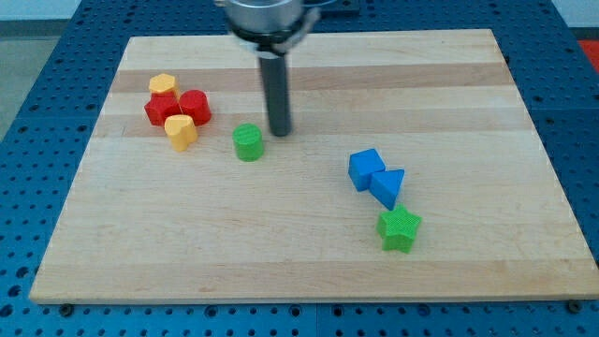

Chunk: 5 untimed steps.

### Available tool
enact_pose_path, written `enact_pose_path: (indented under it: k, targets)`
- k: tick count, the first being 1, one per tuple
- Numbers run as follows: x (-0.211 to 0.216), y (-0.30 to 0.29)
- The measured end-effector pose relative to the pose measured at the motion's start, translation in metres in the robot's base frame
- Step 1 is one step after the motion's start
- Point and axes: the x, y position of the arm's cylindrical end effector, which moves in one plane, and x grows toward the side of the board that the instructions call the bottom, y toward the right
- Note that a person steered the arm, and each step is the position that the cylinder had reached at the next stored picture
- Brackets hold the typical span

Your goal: Push the blue cube closer to blue triangle

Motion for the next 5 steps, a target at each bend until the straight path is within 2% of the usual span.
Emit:
enact_pose_path:
  k: [1,2,4,5]
  targets:
    - [0.044,-0.031]
    - [0.040,-0.091]
    - [0.040,-0.086]
    - [0.056,-0.051]
